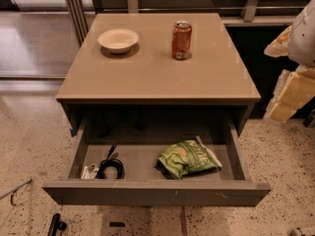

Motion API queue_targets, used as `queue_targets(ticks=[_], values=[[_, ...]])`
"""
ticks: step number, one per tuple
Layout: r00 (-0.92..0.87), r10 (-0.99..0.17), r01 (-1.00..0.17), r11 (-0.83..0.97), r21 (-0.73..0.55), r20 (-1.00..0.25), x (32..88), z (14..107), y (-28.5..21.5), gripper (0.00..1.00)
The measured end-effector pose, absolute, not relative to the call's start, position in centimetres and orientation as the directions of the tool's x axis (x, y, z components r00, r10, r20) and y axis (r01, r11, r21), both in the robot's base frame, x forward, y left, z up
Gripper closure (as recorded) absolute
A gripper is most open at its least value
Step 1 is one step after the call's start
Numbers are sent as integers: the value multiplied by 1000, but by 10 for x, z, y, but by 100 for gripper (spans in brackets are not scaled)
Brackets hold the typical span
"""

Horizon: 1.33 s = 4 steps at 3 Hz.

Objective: Pick green jalapeno chip bag from top drawer and place on counter

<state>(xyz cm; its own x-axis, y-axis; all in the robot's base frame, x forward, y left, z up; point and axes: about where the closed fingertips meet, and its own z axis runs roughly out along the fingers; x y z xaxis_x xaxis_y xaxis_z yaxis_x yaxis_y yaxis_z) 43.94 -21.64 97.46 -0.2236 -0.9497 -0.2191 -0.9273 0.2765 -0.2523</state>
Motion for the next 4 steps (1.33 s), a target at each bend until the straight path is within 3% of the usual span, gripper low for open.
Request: queue_targets(ticks=[3, 4], values=[[-268, -853, -929, 353, -115, -448, 467, 849, -177, 89], [-263, -827, -941, 334, -57, -496, 465, 801, -155, 100]])
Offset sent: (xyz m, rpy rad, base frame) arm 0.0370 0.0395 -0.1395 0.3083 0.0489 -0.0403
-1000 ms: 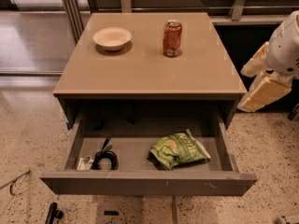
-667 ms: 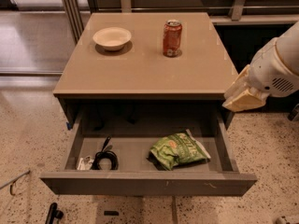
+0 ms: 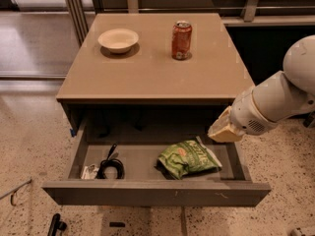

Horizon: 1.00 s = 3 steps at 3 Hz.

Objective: Pick green jalapeno chip bag from top drawer and place on counter

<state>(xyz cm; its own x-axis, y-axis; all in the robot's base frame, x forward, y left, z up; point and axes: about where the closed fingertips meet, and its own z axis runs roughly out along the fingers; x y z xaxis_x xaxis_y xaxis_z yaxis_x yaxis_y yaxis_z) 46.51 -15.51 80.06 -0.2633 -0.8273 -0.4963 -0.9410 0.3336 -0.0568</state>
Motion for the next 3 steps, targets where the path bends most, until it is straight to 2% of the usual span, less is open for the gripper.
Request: queue_targets(ticks=[2, 3], values=[[-224, -816, -952, 299, -58, -532, 465, 784, -140, 100], [-185, -804, -966, 254, -44, -565, 464, 765, -119, 84]])
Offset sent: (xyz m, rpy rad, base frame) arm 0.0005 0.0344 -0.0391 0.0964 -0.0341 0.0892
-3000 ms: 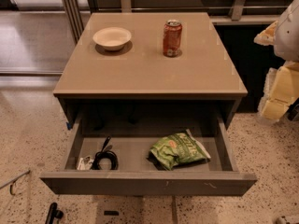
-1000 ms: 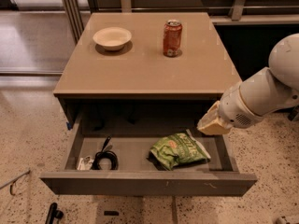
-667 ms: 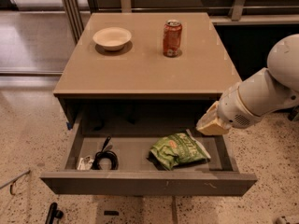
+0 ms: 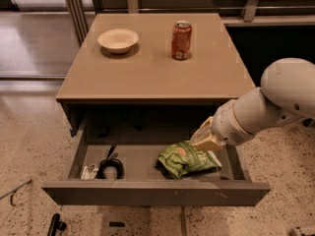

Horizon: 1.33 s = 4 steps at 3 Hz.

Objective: Pick green jalapeno chip bag from top drawer and place on counter

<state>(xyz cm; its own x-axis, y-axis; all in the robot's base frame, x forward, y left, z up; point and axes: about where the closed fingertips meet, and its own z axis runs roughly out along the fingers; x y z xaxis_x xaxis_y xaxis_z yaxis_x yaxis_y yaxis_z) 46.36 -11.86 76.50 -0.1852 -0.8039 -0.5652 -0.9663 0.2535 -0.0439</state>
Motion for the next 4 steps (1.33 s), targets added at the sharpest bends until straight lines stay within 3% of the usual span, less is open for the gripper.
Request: queue_targets(ticks=[2, 4], values=[[-149, -795, -980, 198, -18, -588, 462, 740, -96, 43], [-128, -785, -982, 184, -30, -606, 465, 725, -91, 35]])
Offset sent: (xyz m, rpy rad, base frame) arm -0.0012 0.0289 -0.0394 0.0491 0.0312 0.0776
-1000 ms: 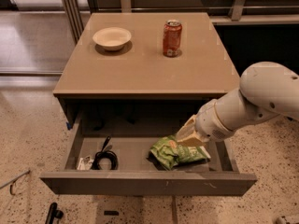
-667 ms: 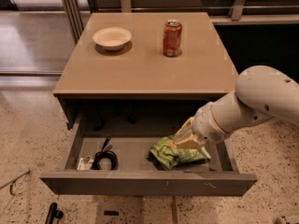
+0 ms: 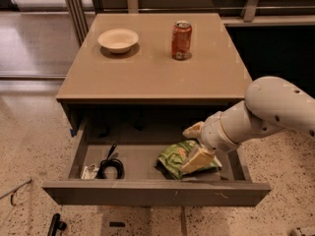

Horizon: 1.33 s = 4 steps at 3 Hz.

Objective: Pick green jalapeno chip bag from top drawer and place on counter

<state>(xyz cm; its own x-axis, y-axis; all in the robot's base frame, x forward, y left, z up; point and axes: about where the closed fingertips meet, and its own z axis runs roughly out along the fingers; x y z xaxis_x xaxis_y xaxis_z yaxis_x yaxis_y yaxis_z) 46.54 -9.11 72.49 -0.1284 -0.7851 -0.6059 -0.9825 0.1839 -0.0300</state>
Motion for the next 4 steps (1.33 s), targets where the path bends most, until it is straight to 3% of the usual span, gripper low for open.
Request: queue_targets(ticks=[2, 4], values=[[-109, -765, -980, 190, -61, -634, 480, 706, -85, 36], [-86, -771, -981, 177, -82, -631, 495, 673, -76, 25]])
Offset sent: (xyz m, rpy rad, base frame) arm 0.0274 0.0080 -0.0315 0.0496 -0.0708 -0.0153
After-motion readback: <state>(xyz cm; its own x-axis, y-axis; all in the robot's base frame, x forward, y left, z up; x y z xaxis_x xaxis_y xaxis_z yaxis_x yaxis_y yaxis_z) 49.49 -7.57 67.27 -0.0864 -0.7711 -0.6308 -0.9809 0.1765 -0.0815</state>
